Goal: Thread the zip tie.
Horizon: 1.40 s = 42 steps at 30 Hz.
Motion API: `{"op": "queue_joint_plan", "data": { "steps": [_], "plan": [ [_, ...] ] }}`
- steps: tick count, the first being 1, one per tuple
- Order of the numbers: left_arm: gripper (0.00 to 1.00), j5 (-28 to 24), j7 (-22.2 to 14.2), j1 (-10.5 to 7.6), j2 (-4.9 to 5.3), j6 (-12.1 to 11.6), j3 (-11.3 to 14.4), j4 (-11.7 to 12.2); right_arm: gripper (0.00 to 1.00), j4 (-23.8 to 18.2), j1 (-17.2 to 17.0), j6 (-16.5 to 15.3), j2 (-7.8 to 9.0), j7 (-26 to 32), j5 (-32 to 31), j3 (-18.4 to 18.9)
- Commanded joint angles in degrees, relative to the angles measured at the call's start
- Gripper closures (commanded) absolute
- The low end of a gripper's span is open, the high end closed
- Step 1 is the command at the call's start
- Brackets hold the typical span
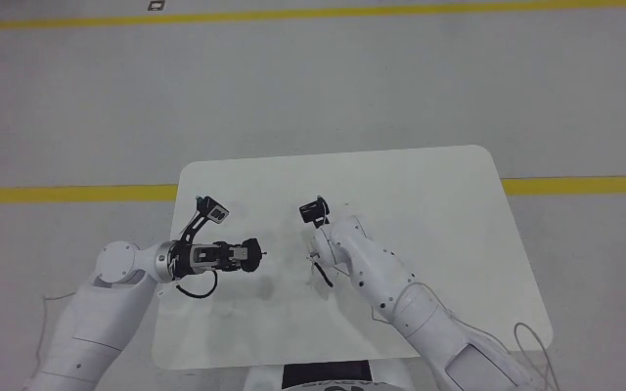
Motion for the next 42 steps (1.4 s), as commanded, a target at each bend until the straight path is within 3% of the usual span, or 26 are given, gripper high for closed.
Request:
{"op": "queue_joint_plan", "data": {
  "steps": [1,9,16,42],
  "plan": [
    [1.0,0.0,0.0,0.0,0.0,0.0,0.0,0.0,0.72,0.07,-0.15,0.0,-0.21,0.0,-1.31,0.19],
    [1.0,0.0,0.0,0.0,0.0,0.0,0.0,0.0,0.71,0.06,-1.18,0.0,-1.41,0.0,-5.56,1.27],
    [1.0,0.0,0.0,0.0,0.0,0.0,0.0,0.0,0.74,-0.25,-1.29,-0.17,-2.35,0.0,-3.07,1.06],
    [1.0,0.0,0.0,0.0,0.0,0.0,0.0,0.0,0.85,5.39,-0.33,0.0,-4.56,0.0,-3.8,1.84]
  ]
}}
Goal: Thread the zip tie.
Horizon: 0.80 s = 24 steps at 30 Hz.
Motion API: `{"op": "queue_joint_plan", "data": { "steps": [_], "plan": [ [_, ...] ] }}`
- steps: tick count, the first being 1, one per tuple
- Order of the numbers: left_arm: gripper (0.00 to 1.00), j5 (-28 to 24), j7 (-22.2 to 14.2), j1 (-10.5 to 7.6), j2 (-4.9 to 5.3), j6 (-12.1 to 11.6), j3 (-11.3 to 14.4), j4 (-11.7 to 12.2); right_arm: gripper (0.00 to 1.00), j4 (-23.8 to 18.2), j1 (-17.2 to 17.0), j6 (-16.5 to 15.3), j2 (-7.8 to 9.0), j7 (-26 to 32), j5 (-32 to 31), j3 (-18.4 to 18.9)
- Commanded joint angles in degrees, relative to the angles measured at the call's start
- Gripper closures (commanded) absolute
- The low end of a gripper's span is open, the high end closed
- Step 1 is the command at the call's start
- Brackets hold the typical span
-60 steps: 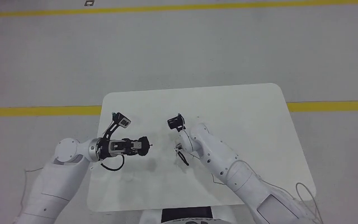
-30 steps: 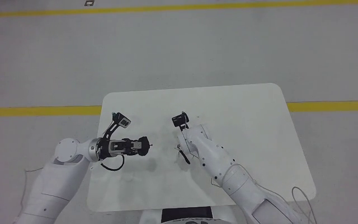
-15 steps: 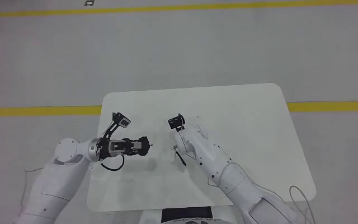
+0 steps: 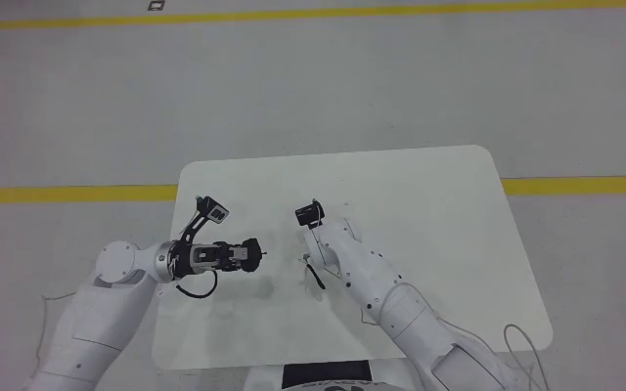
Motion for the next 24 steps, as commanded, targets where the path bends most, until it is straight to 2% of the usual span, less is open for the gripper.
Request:
{"op": "queue_joint_plan", "data": {
  "steps": [1,8,24],
  "plan": [
    [1.0,0.0,0.0,0.0,0.0,0.0,0.0,0.0,0.85,0.33,0.06,0.0,-0.14,0.0,-0.13,0.12],
    [1.0,0.0,0.0,0.0,0.0,0.0,0.0,0.0,0.87,1.75,0.25,0.0,-0.69,0.0,-2.02,0.93],
    [1.0,0.0,0.0,0.0,0.0,0.0,0.0,0.0,0.85,2.24,-0.36,-0.02,-1.99,0.0,-3.82,2.16]
  ]
}}
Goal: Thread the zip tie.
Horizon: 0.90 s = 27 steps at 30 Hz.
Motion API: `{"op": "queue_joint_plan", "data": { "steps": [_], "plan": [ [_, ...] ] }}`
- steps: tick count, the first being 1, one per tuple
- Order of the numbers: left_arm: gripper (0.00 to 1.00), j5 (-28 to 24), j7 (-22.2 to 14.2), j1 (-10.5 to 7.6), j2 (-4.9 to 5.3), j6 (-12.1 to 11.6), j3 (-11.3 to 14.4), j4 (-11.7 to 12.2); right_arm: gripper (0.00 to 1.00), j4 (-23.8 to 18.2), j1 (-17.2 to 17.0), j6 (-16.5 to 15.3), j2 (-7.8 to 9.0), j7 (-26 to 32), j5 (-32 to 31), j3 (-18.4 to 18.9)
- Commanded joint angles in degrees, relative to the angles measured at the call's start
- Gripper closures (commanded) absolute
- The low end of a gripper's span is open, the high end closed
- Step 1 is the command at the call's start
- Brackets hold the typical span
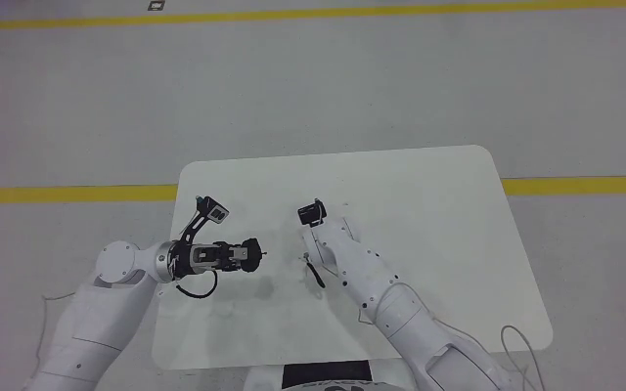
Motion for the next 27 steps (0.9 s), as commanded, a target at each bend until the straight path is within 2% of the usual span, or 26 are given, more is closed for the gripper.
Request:
{"op": "queue_joint_plan", "data": {
  "steps": [1,8,10,13,20,27],
  "plan": [
    [1.0,0.0,0.0,0.0,0.0,0.0,0.0,0.0,0.85,0.09,0.02,-0.07,-0.09,0.0,0.02,-0.04],
    [1.0,0.0,0.0,0.0,0.0,0.0,0.0,0.0,0.86,0.01,-0.25,-0.89,-0.24,0.0,-0.04,0.18],
    [1.0,0.0,0.0,0.0,0.0,0.0,0.0,0.0,0.89,0.11,-0.3,-1.06,-0.29,0.0,-0.16,0.21],
    [1.0,0.0,0.0,0.0,0.0,0.0,0.0,0.0,1.0,0.31,-0.31,-1.1,-0.36,0.0,-0.44,0.25],
    [1.0,0.0,0.0,0.0,0.0,0.0,0.0,0.0,1.0,0.15,-0.36,-0.92,-0.51,0.0,-1.03,0.59],
    [1.0,0.0,0.0,0.0,0.0,0.0,0.0,0.0,1.0,-3.65,-1.18,-1.29,0.17,0.0,-1.03,1.88]
  ]
}}
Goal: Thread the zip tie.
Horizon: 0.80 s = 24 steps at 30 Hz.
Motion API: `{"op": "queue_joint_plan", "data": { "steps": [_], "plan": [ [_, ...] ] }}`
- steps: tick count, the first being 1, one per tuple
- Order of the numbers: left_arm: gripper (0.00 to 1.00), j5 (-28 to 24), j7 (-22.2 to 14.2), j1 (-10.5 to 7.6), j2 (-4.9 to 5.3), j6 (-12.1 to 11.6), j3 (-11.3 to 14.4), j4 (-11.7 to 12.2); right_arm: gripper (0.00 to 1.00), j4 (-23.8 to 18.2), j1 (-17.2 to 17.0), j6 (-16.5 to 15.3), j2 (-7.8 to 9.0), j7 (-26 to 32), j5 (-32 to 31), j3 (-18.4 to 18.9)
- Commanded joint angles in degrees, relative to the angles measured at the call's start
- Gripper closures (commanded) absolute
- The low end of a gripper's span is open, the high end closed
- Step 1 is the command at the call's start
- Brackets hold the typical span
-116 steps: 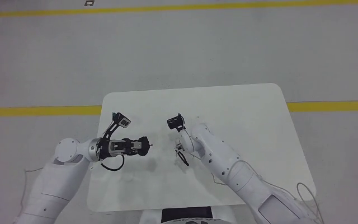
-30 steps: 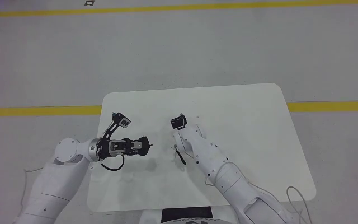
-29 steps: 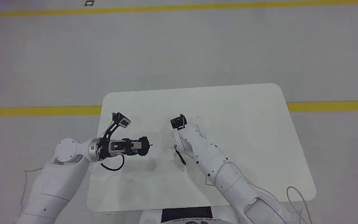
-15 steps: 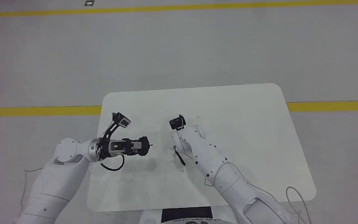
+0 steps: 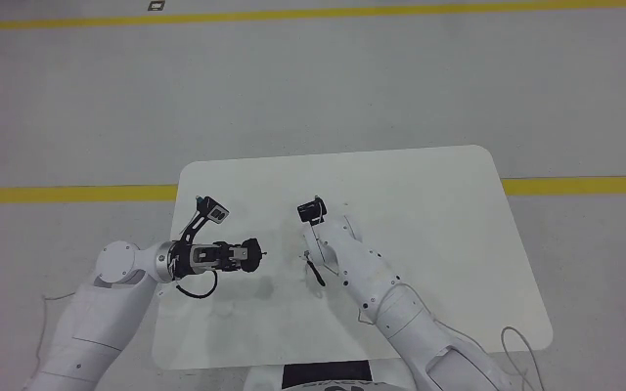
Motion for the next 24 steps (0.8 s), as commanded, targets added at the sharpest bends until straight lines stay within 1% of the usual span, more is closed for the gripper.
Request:
{"op": "queue_joint_plan", "data": {
  "steps": [1,8,18,21,24],
  "plan": [
    [1.0,0.0,0.0,0.0,0.0,0.0,0.0,0.0,1.0,-1.43,-0.54,-0.31,0.23,0.0,0.0,0.57],
    [1.0,0.0,0.0,0.0,0.0,0.0,0.0,0.0,1.0,-7.08,-3.13,-1.82,0.99,0.0,0.93,3.88],
    [1.0,0.0,0.0,0.0,0.0,0.0,0.0,0.0,1.0,-15.84,-7.59,-3.9,2.28,0.0,6.46,10.27],
    [1.0,0.0,0.0,0.0,0.0,0.0,0.0,0.0,1.0,-19.07,-9.15,-3.96,2.66,-0.03,8.17,12.3],
    [1.0,0.0,0.0,0.0,0.0,0.0,0.0,0.0,1.0,-21.03,-10.62,-4.02,2.92,-1.35,9.75,13.52]
  ]
}}
